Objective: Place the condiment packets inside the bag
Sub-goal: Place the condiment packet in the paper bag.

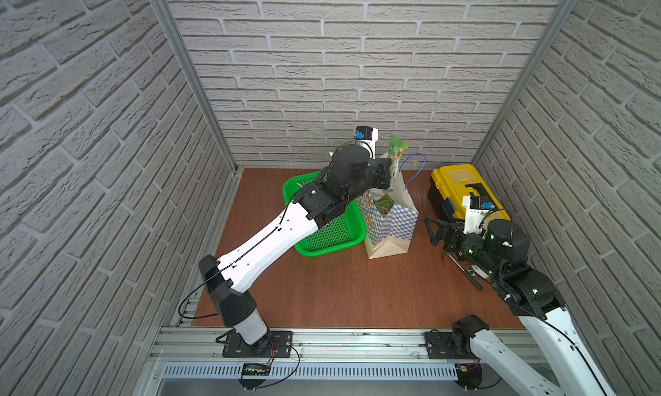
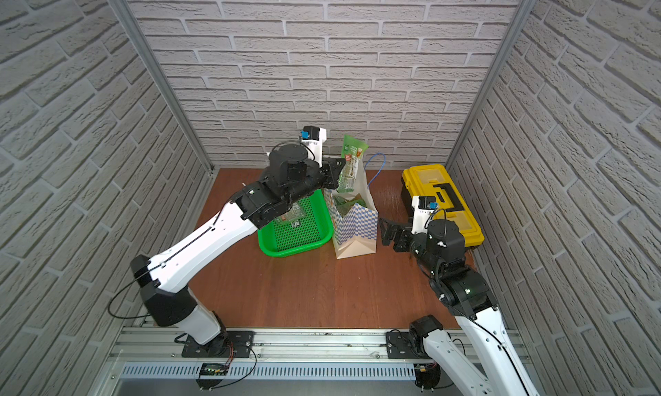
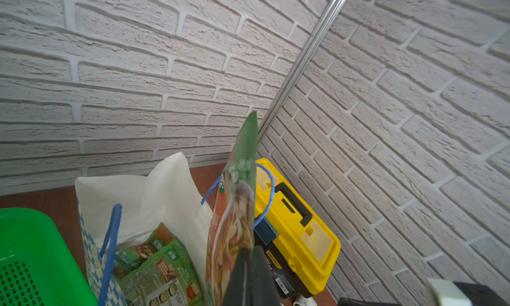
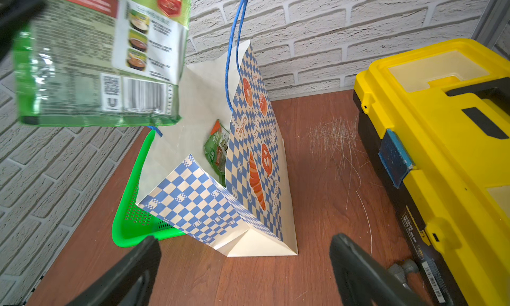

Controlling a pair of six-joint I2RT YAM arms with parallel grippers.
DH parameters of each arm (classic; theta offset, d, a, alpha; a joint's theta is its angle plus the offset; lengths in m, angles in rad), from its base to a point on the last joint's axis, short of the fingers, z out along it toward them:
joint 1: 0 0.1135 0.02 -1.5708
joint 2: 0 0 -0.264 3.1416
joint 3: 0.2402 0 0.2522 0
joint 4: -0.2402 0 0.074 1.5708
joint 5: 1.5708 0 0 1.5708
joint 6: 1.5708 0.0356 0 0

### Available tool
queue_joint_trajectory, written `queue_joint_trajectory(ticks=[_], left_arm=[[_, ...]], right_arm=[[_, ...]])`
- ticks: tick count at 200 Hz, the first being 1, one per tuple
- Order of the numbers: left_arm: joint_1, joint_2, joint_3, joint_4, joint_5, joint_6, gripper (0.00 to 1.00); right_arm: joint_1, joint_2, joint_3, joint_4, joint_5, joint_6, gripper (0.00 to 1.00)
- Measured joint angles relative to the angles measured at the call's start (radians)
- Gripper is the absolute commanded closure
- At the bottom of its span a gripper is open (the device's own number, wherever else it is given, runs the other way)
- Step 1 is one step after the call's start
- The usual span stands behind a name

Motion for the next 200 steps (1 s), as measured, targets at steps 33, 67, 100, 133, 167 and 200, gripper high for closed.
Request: queue_joint_trajectory(ticks=[33,67,100,133,167,200], left_arm=[[0.053,0.091,0.021,-0.053,0.019,-0.039,0.51],[0.052,0.077,0.006,-0.077,0.036,-0.046,0.34],[0.026,-0.083,-0.144,-0.056,0.038,-0.042,0.28],[0.032,-0.314,-0.364,-0.032,-0.012,-0.035,0.25],[0.140,-0.515,-0.644,-0.023,-0.018,-0.068,0.25],[0.283,-0.584,-0.880,-0.062,0.006,-0.117,0.24]], right_arm=[[-0.002,0.003,0.000,0.000,0.000,-0.001,0.01],[-0.004,0.009,-0.003,0.000,-0.001,-0.001,0.01],[-0.006,0.026,-0.003,0.001,-0.012,-0.001,0.01],[-0.008,0.047,-0.003,0.001,-0.035,-0.008,0.01],[-0.010,0.070,0.004,0.001,-0.051,-0.019,0.01],[-0.010,0.091,0.013,0.000,-0.061,-0.023,0.01]])
